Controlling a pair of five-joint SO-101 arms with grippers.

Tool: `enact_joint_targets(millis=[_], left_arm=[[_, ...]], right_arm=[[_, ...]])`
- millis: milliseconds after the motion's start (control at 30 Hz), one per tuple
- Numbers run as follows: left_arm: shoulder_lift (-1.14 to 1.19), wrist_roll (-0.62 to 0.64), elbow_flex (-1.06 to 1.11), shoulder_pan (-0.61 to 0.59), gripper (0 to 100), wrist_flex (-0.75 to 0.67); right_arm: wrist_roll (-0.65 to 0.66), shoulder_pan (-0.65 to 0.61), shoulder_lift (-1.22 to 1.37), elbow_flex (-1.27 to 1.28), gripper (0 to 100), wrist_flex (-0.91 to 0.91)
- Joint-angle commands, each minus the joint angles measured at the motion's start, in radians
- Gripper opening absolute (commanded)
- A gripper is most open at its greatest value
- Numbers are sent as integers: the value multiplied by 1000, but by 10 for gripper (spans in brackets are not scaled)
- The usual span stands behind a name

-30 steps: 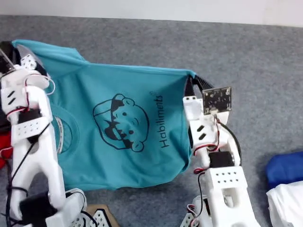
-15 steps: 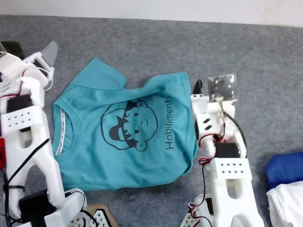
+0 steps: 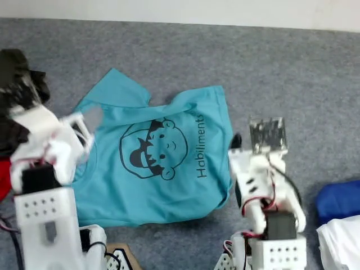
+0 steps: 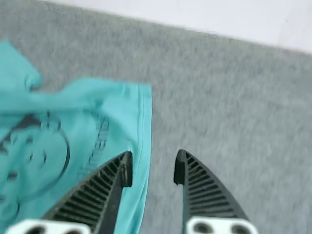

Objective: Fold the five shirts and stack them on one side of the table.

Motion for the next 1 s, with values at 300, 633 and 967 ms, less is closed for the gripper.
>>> enact_joint_targets(millis=[300,633,967], left_arm=[[27,-21,140,38,329,170],[225,-25,94,39,329,267],[495,-25,88,35,329,86]], right_arm=[[8,-153,271,-130,152,323],[18,-160,561,-289,152,417],[66,-160,673,-272,136,432]])
